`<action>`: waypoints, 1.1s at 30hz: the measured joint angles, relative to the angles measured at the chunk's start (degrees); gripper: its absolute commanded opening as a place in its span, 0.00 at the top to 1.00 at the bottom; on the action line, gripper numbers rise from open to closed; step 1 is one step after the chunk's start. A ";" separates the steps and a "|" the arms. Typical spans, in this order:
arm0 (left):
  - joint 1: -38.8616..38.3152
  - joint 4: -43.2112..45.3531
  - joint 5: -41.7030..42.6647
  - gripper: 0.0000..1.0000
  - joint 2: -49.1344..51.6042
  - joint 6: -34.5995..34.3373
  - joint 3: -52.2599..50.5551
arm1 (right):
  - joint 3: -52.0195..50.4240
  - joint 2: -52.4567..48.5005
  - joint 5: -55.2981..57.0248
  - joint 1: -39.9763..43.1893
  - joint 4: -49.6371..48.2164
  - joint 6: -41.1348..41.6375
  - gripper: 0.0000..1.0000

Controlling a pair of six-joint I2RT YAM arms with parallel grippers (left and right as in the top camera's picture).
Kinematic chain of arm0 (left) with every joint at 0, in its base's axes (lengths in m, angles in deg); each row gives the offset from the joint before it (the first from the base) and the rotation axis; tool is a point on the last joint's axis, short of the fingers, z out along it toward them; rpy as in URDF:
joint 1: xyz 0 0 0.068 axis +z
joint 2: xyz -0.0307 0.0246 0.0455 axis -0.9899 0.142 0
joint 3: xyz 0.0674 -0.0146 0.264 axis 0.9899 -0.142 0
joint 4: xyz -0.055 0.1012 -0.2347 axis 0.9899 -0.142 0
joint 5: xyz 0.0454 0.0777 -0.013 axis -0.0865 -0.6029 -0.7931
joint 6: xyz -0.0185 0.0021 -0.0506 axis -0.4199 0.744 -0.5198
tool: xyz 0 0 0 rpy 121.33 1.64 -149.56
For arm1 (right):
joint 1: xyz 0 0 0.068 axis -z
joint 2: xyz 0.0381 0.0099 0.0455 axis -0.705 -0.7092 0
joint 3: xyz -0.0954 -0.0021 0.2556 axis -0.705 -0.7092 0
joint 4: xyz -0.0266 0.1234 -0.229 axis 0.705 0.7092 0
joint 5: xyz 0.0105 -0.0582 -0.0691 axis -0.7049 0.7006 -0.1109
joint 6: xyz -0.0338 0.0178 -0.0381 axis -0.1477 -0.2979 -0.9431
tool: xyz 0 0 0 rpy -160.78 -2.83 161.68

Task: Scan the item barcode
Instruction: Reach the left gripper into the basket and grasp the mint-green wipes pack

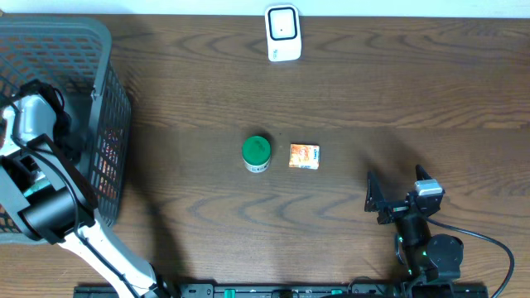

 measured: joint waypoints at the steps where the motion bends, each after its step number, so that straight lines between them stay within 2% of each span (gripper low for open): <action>1: -0.02 0.44 -0.55 0.02 -0.24 -0.17 -0.66 | 0.00 0.00 0.00 0.00 0.00 0.00 0.01; 4: -0.09 1.92 -2.12 0.09 -1.03 -0.76 -2.56 | 0.00 0.00 0.00 0.00 0.00 0.00 0.01; 12: -0.09 3.98 -5.99 0.10 -2.01 -2.51 -6.62 | 0.00 0.00 0.00 0.00 0.00 0.00 0.01; 18: -0.11 3.78 -7.80 0.26 -2.16 -5.68 -9.09 | 0.02 0.00 0.00 0.00 0.00 0.00 0.01; 20: -0.15 3.80 -7.89 0.35 -2.16 -6.80 -9.75 | 0.00 0.00 0.00 0.00 0.00 0.00 0.01; 23: -0.33 4.22 -7.45 0.58 -2.16 -8.11 -10.84 | 0.00 0.00 0.00 0.00 0.00 0.00 0.01; 26: -0.63 4.70 -6.84 0.92 -2.01 -9.03 -12.44 | 0.00 0.00 0.00 0.00 0.02 0.00 0.01; 33: -0.61 3.45 -8.37 0.93 -1.51 -10.05 -14.73 | 0.00 -0.02 0.00 0.00 0.00 0.00 0.01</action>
